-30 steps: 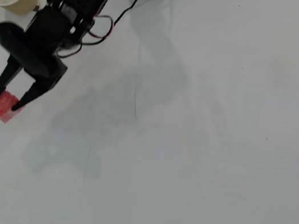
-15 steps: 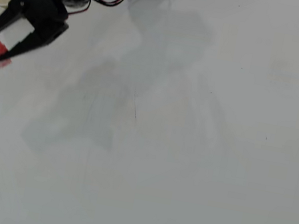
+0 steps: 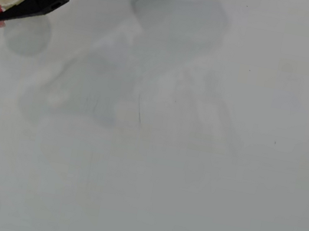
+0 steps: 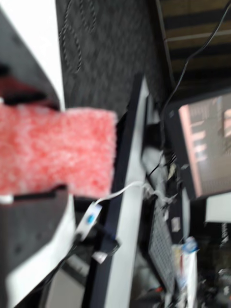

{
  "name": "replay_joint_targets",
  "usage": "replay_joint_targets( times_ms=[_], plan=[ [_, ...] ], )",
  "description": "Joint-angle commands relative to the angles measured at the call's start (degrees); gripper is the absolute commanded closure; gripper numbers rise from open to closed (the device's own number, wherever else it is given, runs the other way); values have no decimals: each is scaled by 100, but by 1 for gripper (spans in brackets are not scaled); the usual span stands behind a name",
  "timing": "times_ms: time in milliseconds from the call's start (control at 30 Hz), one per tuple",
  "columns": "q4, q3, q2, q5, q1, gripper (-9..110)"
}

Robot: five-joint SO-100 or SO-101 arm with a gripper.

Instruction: Pick up the cube and drop it in the cup.

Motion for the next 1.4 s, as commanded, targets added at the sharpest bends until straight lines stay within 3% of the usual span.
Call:
replay_joint_targets(
  times_ms=[0,567,1367],
  plan=[
    [88,-62,501,35,272,99],
    [1942,-888,501,35,993,101],
    [3735,-2628,149,185,1169,102]
  ],
)
